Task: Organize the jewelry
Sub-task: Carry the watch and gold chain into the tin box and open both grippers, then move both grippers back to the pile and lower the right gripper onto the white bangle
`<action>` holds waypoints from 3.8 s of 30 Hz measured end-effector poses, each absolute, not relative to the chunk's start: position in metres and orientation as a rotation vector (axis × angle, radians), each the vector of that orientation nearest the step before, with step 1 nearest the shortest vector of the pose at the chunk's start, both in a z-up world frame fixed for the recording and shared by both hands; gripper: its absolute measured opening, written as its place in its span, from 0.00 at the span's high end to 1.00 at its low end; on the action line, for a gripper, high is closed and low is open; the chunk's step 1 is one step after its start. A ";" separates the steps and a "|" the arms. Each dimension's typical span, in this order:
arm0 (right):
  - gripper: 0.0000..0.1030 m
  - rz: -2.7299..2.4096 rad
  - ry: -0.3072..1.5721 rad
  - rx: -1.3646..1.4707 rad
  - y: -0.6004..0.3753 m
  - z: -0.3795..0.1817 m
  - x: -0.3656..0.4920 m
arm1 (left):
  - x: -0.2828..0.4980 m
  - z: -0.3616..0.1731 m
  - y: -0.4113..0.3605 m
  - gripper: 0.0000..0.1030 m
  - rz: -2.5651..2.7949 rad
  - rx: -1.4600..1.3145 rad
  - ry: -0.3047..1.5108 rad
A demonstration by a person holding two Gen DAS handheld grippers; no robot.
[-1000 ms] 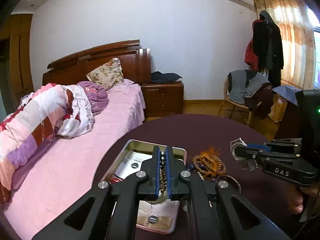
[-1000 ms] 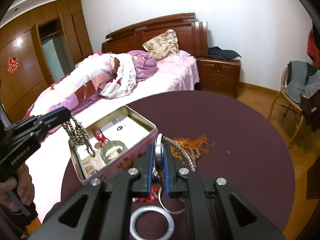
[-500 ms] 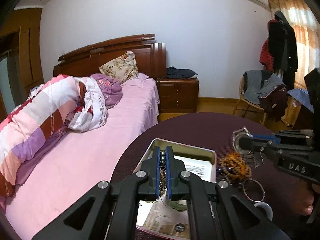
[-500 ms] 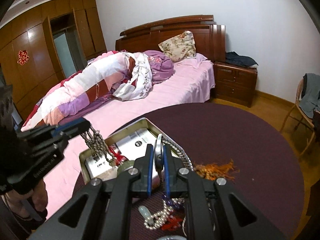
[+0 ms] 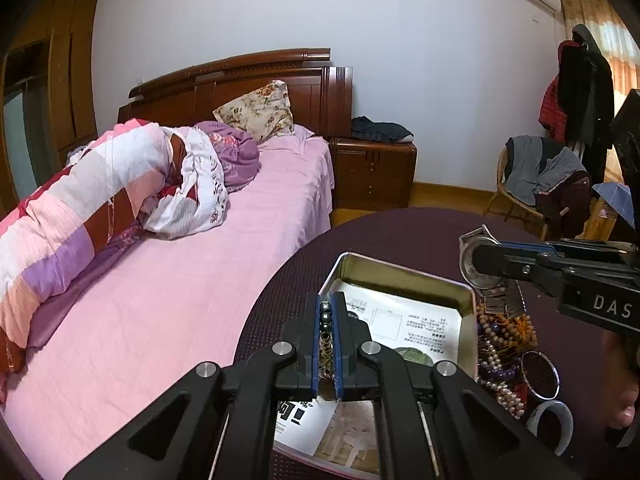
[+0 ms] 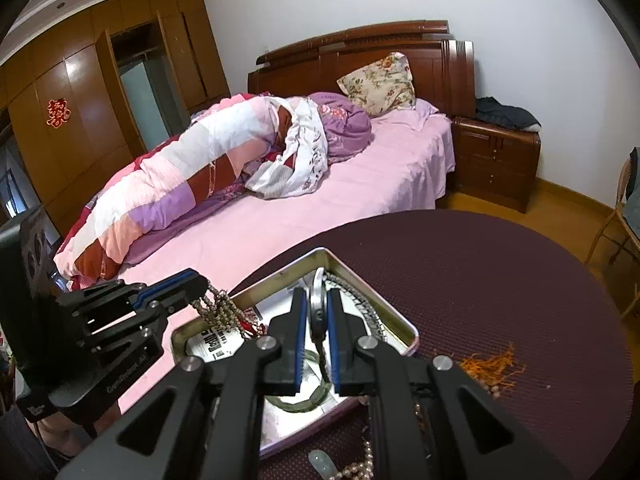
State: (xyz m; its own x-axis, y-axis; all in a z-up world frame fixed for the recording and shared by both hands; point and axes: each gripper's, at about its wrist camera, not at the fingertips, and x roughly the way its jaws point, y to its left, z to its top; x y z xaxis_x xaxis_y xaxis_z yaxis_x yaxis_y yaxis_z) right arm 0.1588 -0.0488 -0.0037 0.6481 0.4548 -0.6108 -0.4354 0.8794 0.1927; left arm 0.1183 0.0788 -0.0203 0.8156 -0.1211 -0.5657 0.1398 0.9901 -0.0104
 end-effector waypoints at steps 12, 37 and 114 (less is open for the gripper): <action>0.88 0.480 0.799 0.009 -0.042 -0.039 0.178 | 0.126 -0.042 0.084 0.96 -0.136 0.031 0.653; 0.87 0.450 0.870 -0.004 -0.040 -0.061 0.185 | 0.126 -0.067 0.086 0.95 -0.131 0.039 0.706; 0.11 0.345 0.892 0.106 -0.129 -0.082 0.045 | 0.042 -0.067 0.030 0.26 -0.106 0.061 0.671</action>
State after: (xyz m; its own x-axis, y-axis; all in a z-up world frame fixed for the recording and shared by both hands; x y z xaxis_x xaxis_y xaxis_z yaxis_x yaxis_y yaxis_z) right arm 0.0452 -0.1290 -0.0815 0.5771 0.3381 -0.7434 -0.2509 0.9397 0.2326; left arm 0.0415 0.0295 -0.0670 0.7778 -0.0784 -0.6236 0.1176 0.9928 0.0220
